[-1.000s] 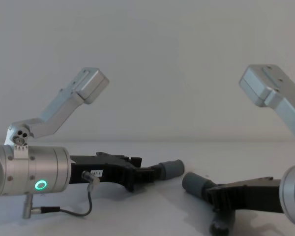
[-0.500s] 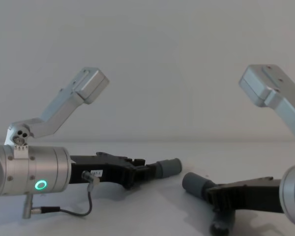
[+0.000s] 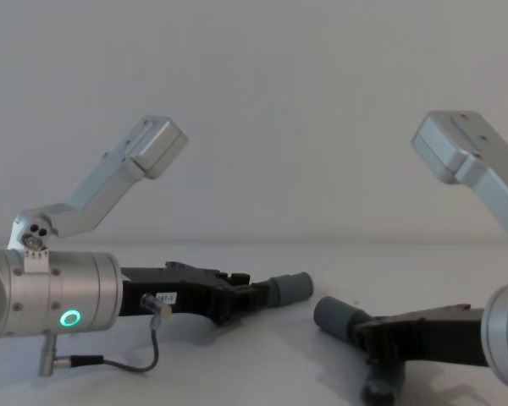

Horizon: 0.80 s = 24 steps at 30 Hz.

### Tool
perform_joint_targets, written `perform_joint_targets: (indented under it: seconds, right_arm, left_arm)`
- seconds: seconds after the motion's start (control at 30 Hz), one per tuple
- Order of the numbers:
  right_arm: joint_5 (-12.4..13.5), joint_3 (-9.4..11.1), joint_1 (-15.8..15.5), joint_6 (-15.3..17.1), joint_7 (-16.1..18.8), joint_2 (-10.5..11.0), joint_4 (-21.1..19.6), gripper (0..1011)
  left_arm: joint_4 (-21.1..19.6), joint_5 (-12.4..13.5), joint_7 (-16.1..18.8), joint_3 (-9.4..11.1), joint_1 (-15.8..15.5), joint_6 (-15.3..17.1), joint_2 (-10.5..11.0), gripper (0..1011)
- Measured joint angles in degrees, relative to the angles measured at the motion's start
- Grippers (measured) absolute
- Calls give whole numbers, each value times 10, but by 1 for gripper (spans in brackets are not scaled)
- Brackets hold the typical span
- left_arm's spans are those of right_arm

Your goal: Use both hands to pick up one end of the pipe from the table, align the ends, and insert them.

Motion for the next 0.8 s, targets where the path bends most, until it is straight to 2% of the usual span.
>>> perform_joint_targets:
  seconds: [0.27, 0.4, 0.8]
  right_arm:
    - [0, 0, 0, -1, 0, 1, 0, 174]
    - [-3, 0, 0, -10, 4, 4, -2, 174]
    - [-22, 0, -3, -70, 25, 36, -22, 174]
  left_arm:
    - [0, 0, -1, 0, 0, -1, 0, 296]
    - [0, 3, -6, 2, -2, -13, 2, 296]
    - [-7, 24, -36, 10, -14, -71, 16, 296]
